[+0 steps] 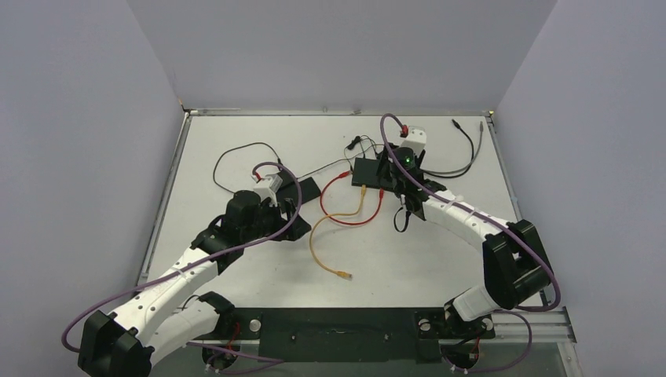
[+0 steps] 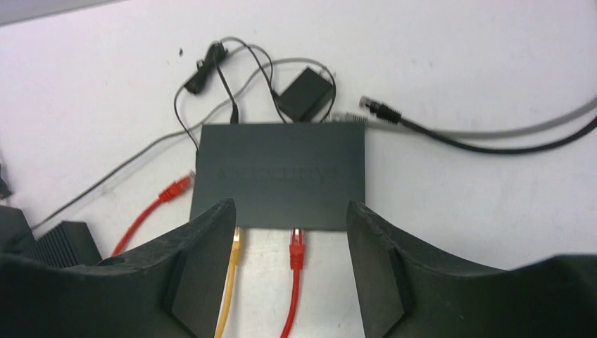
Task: Insert the plug into the switch port
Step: Insert the connector into the switch port, then pick up the power from the center of the board, then place the power at the center of the board.
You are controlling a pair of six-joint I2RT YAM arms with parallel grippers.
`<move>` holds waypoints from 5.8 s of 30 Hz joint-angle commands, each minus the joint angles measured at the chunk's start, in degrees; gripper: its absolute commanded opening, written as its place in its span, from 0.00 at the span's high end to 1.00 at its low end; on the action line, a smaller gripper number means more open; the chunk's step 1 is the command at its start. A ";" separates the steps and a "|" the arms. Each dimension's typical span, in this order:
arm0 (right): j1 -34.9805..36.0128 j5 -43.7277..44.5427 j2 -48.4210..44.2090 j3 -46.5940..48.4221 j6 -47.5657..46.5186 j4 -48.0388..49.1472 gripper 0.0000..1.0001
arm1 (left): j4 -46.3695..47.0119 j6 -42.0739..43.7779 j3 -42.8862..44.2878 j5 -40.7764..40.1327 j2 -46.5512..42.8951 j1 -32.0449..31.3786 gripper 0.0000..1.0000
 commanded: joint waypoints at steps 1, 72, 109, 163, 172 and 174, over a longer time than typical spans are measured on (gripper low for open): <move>0.11 3.80 -0.69 5.47 -5.90 1.18 0.44 | 3.38 0.20 2.19 1.11 0.08 0.63 0.32; -9.58 -2.59 34.73 42.52 12.77 -18.60 0.37 | 7.08 -1.78 1.71 5.83 6.08 6.68 0.33; -10.06 -2.50 48.09 53.70 18.13 -27.77 0.60 | 6.37 -1.87 1.07 7.84 7.38 7.82 0.33; -0.34 -19.53 -3.12 22.47 -5.60 -18.39 0.96 | -8.06 0.17 4.42 5.71 -7.46 9.42 0.33; 1.13 -27.84 -4.71 4.00 -10.90 -15.81 0.92 | -7.22 -0.13 3.18 6.51 -8.34 9.60 0.33; 1.30 -30.28 -3.72 1.52 -11.46 -14.85 0.92 | -6.78 -0.18 2.89 6.61 -7.90 9.65 0.33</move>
